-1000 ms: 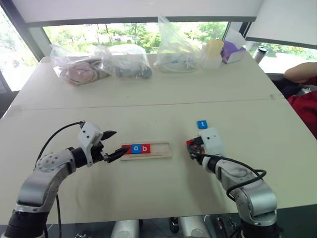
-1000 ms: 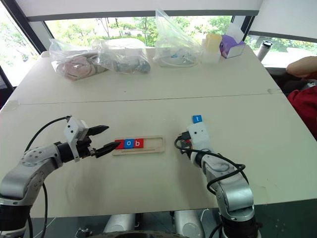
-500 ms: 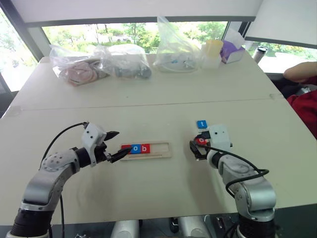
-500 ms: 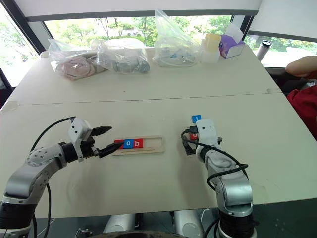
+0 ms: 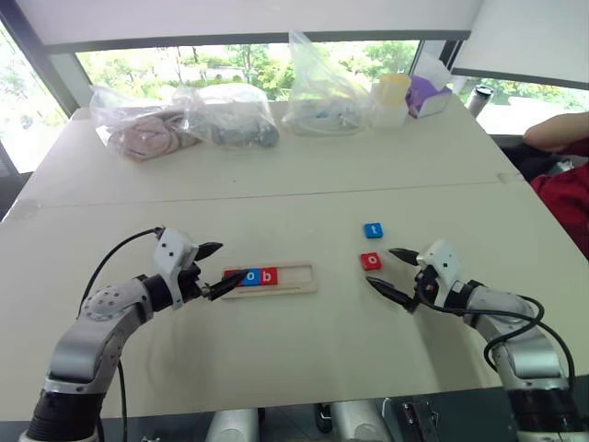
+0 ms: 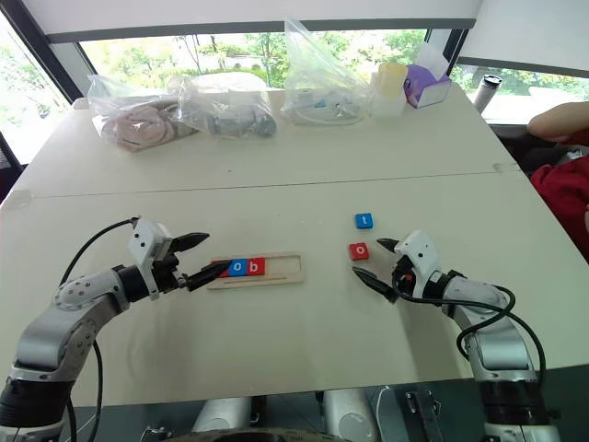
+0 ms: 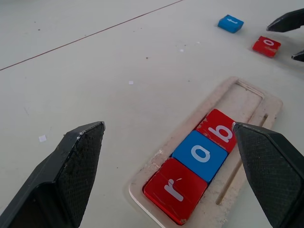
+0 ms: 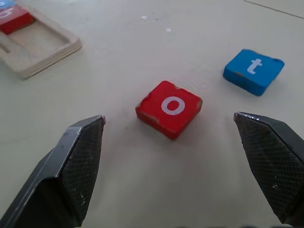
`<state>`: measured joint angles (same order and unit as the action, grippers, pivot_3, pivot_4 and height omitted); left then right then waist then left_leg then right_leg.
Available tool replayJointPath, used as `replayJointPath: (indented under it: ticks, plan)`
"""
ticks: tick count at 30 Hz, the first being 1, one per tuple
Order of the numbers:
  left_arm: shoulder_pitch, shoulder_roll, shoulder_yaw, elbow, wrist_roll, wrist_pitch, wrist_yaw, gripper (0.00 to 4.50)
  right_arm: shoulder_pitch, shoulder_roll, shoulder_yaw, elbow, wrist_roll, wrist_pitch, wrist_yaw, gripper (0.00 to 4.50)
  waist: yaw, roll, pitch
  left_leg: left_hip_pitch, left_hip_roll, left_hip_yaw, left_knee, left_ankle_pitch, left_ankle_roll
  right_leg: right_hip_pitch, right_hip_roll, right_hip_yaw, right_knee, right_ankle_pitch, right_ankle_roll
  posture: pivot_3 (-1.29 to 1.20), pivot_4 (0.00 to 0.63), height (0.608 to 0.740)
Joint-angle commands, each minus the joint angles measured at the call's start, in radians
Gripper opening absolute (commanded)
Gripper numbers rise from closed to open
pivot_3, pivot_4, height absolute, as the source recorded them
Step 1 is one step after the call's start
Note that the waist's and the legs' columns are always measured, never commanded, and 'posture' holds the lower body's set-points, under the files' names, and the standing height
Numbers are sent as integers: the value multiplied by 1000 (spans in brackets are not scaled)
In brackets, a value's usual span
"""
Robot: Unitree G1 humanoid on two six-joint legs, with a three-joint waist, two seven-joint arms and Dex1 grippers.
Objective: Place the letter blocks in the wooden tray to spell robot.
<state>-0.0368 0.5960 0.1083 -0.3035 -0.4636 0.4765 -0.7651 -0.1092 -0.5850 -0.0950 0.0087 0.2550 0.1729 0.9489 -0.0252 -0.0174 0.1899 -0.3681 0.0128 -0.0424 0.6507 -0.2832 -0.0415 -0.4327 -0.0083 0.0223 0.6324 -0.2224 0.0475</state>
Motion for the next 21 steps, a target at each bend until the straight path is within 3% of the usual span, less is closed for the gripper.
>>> replayJointPath:
  ticks: [1,9,14,17,21]
  plan:
    - [8,24,43,-29,-20,-7,-13,4500,-62,-47,31,85,-21,-120,89,4464,3,0,0,3,0,0,0,0,0,0,0,0,0,0,0,0,150,740]
    - [22,42,49,-30,-24,-3,-27,4500,-251,-113,118,394,-69,-290,281,4464,7,0,0,3,0,4,0,0,0,1,-1,3,-1,0,1,0,150,740]
    - [45,54,64,-53,-26,8,-24,4500,-418,-96,176,642,-122,-403,366,4464,5,-1,1,11,0,7,-1,0,0,5,-1,4,-1,0,1,0,150,740]
    - [72,64,83,-77,-28,18,-14,4500,-470,-76,201,705,-115,-423,446,3618,3,-1,1,12,0,8,-1,0,0,6,-1,5,-1,0,1,0,150,740]
    - [102,73,105,-92,-33,18,-10,4500,-463,-65,208,668,-107,-393,483,1574,4,-1,1,12,1,8,-1,0,1,6,-1,5,0,0,1,0,150,740]
